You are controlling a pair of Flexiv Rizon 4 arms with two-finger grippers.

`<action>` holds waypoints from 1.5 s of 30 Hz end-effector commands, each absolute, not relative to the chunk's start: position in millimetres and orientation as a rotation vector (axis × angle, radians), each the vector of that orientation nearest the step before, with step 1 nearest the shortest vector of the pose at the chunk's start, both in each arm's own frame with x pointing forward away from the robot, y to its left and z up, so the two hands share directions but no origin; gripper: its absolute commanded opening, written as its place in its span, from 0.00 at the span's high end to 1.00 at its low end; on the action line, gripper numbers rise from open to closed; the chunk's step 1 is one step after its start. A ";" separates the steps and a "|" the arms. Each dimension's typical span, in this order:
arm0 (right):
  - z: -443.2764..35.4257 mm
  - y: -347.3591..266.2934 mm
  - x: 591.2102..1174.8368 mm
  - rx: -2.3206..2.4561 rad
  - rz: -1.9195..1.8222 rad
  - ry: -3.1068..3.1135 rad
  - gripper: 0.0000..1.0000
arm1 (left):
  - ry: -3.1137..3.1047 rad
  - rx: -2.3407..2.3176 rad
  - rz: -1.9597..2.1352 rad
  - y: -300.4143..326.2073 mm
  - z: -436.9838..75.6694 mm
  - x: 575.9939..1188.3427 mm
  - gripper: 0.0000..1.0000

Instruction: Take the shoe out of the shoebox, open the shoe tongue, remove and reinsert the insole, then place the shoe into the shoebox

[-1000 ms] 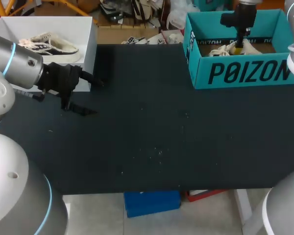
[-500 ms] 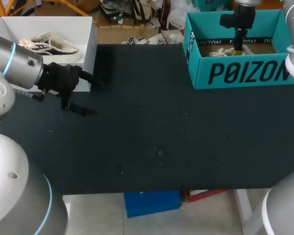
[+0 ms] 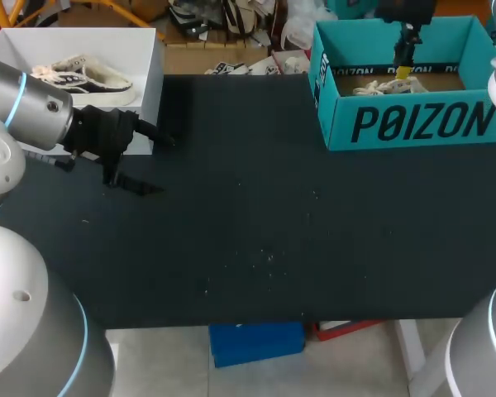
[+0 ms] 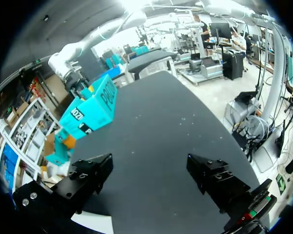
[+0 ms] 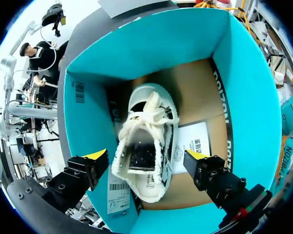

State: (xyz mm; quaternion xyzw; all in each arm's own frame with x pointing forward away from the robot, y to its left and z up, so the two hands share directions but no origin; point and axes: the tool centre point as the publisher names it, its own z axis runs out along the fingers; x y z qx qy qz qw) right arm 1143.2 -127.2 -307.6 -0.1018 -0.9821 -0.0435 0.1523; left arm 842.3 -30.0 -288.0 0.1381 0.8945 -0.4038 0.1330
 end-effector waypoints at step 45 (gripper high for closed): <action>-231.9 -72.3 1035.4 -0.539 -0.127 -3.296 0.00 | 2.594 0.400 -1.168 -30.2 -288.1 841.9 0.00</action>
